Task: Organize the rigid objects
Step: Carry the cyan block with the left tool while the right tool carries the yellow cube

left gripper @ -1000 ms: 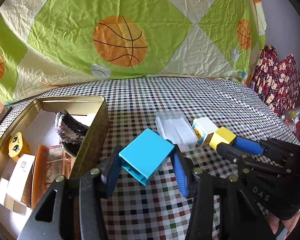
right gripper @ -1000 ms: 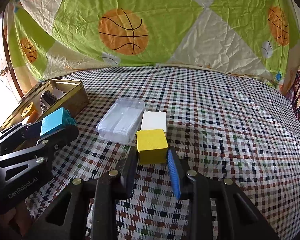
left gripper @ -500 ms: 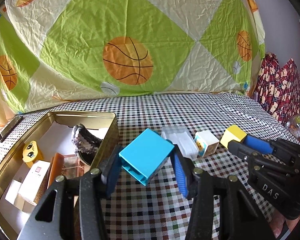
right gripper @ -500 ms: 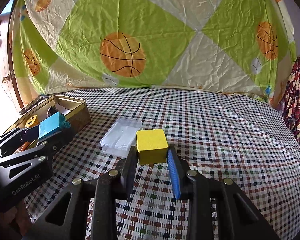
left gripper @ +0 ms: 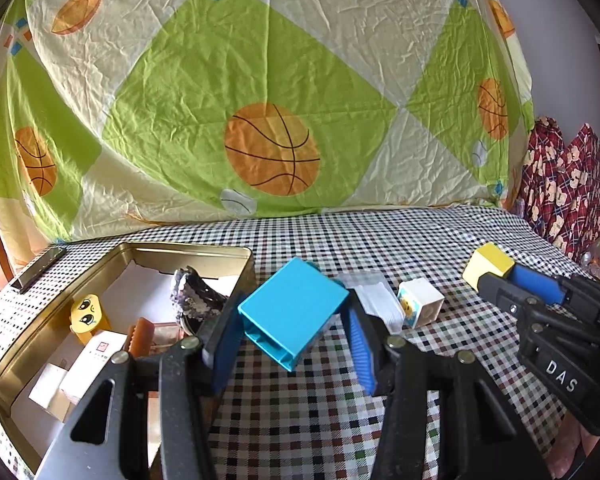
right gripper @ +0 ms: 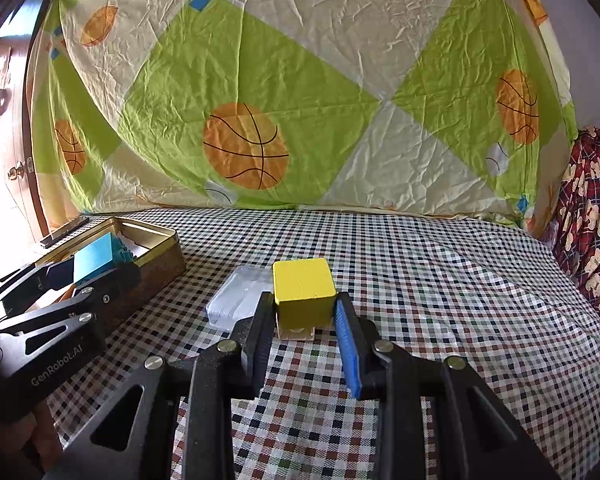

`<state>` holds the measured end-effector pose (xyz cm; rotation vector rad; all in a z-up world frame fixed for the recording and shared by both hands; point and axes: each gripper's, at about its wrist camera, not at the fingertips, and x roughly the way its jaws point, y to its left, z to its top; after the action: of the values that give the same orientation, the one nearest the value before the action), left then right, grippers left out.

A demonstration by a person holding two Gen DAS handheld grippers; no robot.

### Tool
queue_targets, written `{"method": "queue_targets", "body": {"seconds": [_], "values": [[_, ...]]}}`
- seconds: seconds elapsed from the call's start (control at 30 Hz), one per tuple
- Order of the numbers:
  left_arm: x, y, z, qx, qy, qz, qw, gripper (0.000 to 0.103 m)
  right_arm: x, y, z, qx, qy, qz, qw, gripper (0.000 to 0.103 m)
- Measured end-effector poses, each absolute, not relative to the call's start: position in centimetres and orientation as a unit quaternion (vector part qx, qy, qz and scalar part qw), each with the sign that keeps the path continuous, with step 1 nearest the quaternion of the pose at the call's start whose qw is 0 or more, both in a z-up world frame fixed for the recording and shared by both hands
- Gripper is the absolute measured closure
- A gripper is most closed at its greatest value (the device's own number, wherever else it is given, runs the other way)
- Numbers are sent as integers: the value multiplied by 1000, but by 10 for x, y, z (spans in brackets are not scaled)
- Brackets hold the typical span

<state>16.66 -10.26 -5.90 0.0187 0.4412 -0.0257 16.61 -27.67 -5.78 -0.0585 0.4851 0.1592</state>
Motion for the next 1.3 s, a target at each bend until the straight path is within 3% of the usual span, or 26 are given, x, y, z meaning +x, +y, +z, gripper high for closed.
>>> {"method": "queue_targets", "body": {"seconds": [0.57, 1.3], "values": [[151, -97, -54, 11, 187, 9, 982, 55, 146, -281, -48, -19, 183, 75, 980, 71], [135, -87, -50, 0, 155, 34, 987, 55, 144, -282, -46, 6, 175, 85, 981, 71]]}}
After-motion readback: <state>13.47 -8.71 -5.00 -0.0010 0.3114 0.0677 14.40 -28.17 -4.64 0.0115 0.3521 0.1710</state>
